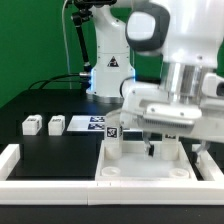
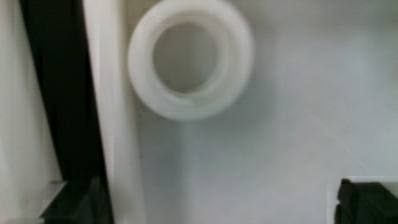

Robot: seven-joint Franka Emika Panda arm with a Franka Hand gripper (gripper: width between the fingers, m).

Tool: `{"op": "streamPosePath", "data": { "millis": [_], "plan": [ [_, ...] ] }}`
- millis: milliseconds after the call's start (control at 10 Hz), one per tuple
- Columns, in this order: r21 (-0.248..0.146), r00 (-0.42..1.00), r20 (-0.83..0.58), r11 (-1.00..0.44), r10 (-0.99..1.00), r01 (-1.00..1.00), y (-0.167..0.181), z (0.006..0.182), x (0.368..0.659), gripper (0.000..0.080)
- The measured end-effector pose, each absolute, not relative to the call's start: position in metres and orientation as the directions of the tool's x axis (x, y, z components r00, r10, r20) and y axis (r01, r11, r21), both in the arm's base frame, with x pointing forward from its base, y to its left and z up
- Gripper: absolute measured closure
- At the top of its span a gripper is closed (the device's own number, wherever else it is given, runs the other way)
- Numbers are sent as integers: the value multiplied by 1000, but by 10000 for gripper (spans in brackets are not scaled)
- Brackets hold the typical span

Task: Assemble square table

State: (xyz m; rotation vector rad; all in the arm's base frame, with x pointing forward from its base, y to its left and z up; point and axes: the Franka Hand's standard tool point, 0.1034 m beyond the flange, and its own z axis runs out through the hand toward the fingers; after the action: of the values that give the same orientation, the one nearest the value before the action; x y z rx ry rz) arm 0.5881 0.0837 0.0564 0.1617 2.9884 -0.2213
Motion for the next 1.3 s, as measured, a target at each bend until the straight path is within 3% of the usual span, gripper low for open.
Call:
{"op": "streamPosePath", "data": {
  "millis": [200, 400, 700, 800, 1300],
  "plan": [
    [-153, -974, -186, 975, 131, 161, 63, 95, 584, 150],
    [-169, -953, -209, 952, 218, 255, 13, 113, 578, 150],
    [-169, -909, -227, 905, 350, 391, -48, 122, 571, 150],
    [-149, -868, -233, 866, 439, 478, -59, 120, 571, 150],
    [-73, -689, -264, 699, 675, 712, -55, 119, 571, 150]
  ]
}}
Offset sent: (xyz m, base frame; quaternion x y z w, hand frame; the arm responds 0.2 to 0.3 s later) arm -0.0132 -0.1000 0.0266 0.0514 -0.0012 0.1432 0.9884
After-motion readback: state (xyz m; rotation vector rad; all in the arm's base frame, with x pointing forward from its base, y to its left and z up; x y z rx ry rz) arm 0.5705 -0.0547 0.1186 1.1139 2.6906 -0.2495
